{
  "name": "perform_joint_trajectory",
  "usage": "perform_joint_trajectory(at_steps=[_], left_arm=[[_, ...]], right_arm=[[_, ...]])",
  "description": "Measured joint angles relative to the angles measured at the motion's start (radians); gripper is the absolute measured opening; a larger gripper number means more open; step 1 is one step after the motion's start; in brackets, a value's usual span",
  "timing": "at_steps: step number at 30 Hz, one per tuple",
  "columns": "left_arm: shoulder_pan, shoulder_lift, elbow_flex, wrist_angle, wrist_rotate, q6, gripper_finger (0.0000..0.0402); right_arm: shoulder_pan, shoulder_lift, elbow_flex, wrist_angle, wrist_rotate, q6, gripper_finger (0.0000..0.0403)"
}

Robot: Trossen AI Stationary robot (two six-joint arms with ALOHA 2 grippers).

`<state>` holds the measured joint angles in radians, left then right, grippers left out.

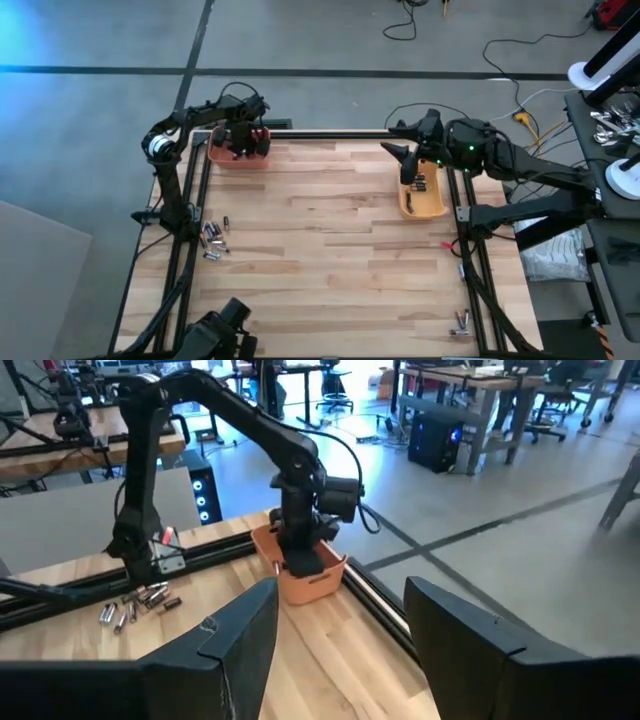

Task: Sort batteries
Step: Put the silver battery into the orange bin

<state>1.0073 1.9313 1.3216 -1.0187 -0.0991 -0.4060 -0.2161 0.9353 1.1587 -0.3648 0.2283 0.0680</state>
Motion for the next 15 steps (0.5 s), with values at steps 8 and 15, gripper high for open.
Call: perform_joint_trajectory(at_steps=[8,15], left_arm=[[-0.075,-0.169,-0.007,-0.005,-0.015,-0.023,0.0140],[-0.273,-0.390,-0.023,-0.004,-0.018,-0.079,0.0143]], right_arm=[[0.024,0.003,0.000,-0.002,0.000,0.036,0.0199],[0.042,0.004,-0.031,0.002,0.000,-0.046,0.0184]])
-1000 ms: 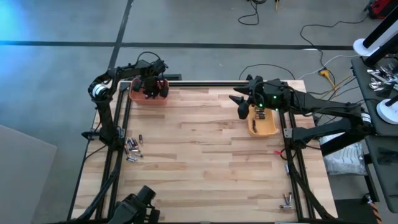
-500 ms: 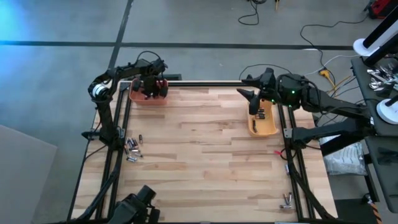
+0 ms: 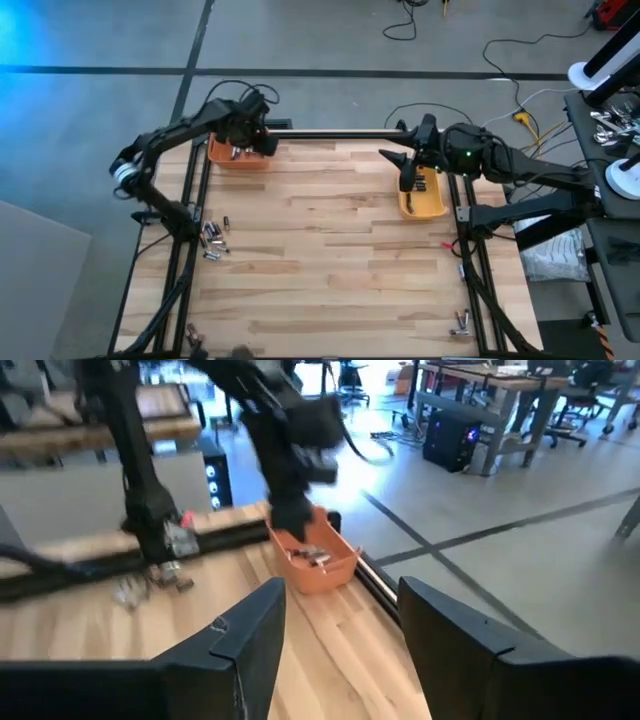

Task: Sort batteries
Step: Put the silver battery into the orange bin

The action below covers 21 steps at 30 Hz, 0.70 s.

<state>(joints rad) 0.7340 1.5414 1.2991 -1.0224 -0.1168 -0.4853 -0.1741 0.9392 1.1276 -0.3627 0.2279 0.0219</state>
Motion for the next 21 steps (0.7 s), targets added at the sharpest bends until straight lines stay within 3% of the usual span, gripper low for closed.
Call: perform_joint_trajectory(at_steps=[5,8,14,21], left_arm=[[-0.249,-0.115,-0.002,0.005,-0.057,-0.048,0.0143],[-0.416,-0.156,-0.002,0.029,-0.110,-0.078,0.0143],[-0.695,-0.173,-0.002,0.077,-0.209,-0.205,0.0143],[-0.956,-0.169,-0.016,0.056,-0.101,-0.389,0.0143]], right_arm=[[-0.001,0.029,-0.061,0.001,0.008,-0.109,0.0174],[0.005,0.059,-0.080,-0.004,0.007,-0.064,0.0169],[0.161,0.095,-0.063,0.006,0.021,-0.008,0.0149],[0.397,0.174,-0.019,0.006,0.185,0.177,0.0113]])
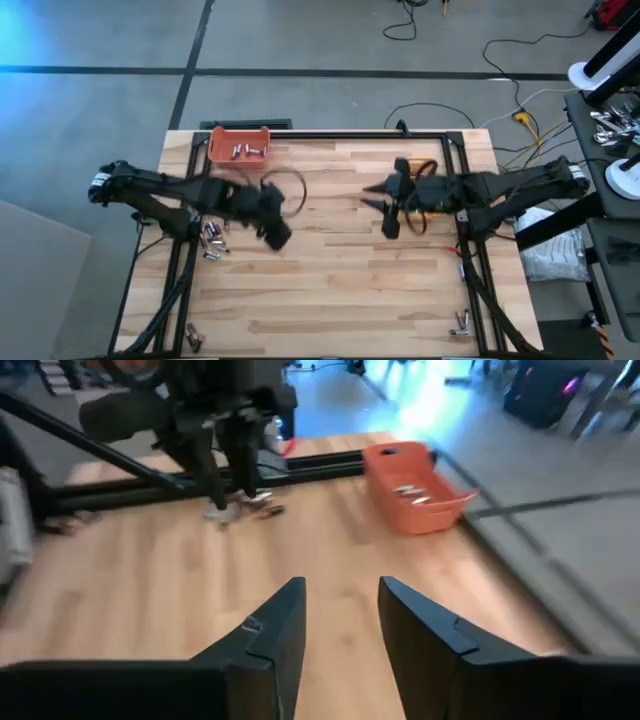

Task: Sort batteries
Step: Put the silver battery into the orange bin

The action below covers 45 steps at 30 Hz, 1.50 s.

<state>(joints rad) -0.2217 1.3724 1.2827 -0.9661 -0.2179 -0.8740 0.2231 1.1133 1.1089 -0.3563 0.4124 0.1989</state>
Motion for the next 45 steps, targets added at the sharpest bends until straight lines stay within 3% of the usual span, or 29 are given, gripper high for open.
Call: perform_joint_trajectory(at_steps=[4,10,15,20,25,30,36,45], left_arm=[[-0.167,0.000,-0.047,-0.007,0.055,-0.133,0.0134],[-0.339,0.000,-0.213,-0.003,0.209,-0.310,0.0116],[-0.362,0.000,-0.363,-0.010,0.272,-0.390,0.0115],[-0.331,0.000,-0.457,-0.060,0.269,-0.400,0.0115],[-0.300,-0.002,-0.530,-0.091,0.260,-0.301,0.0115],[-0.232,-0.001,-0.600,-0.100,0.264,-0.124,0.0115],[-0.171,-0.001,-0.612,-0.091,0.234,0.062,0.0115],[-0.131,0.056,-0.620,-0.062,0.270,0.258,0.0115]], right_arm=[[0.153,0.083,0.035,0.019,0.115,0.169,0.0092],[0.358,0.249,0.080,0.115,0.198,0.374,0.0066],[0.439,0.411,0.175,0.133,0.301,0.416,0.0056],[0.437,0.563,0.321,0.125,0.292,0.409,0.0052],[0.438,0.674,0.463,0.092,0.286,0.331,0.0052],[0.420,0.703,0.543,-0.011,0.287,0.322,0.0052],[0.407,0.696,0.578,-0.087,0.297,0.313,0.0052],[0.400,0.694,0.591,-0.104,0.298,0.315,0.0052]])
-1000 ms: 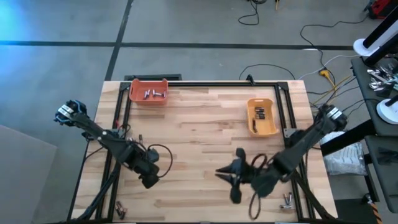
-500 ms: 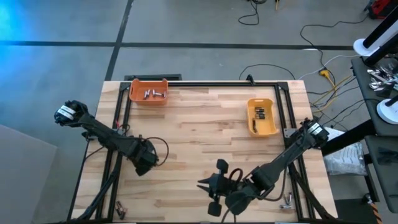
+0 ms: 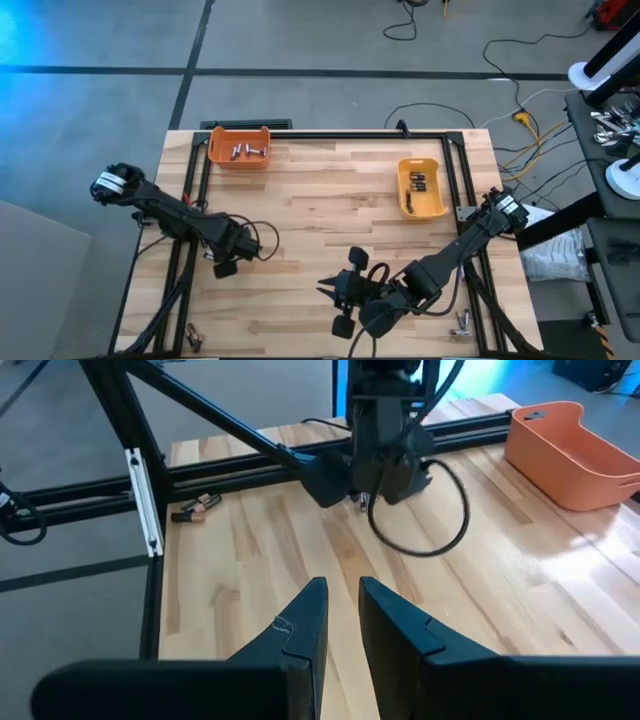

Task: Sort batteries
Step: Put the silver battery into the orange bin

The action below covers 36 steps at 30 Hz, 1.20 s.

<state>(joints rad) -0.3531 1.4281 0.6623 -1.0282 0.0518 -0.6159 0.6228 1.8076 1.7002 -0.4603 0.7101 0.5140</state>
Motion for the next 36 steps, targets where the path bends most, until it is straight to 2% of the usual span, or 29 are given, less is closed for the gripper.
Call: perform_joint_trajectory(at_steps=[13,17,21,25,30,36], left_arm=[[0.000,0.196,0.032,0.024,0.022,0.250,0.0110],[0.000,0.212,0.060,0.021,0.012,0.338,0.0074],[0.000,0.213,0.064,0.023,0.011,0.283,0.0016],[-0.003,0.207,0.073,0.019,0.014,0.237,0.0015],[-0.004,0.206,0.161,0.070,-0.043,0.246,0.0005],[0.033,0.207,0.362,0.070,-0.149,0.388,0.0002]], right_arm=[[0.017,0.000,-0.001,-0.017,-0.033,0.070,0.0052],[0.025,-0.001,-0.001,-0.016,-0.049,0.069,0.0052],[0.027,-0.011,-0.002,-0.017,-0.060,0.065,0.0052],[0.029,-0.016,-0.002,-0.014,-0.058,0.069,0.0052],[0.029,-0.016,-0.002,-0.013,-0.056,0.069,0.0052],[0.015,-0.014,-0.005,-0.011,-0.056,0.060,0.0052]])
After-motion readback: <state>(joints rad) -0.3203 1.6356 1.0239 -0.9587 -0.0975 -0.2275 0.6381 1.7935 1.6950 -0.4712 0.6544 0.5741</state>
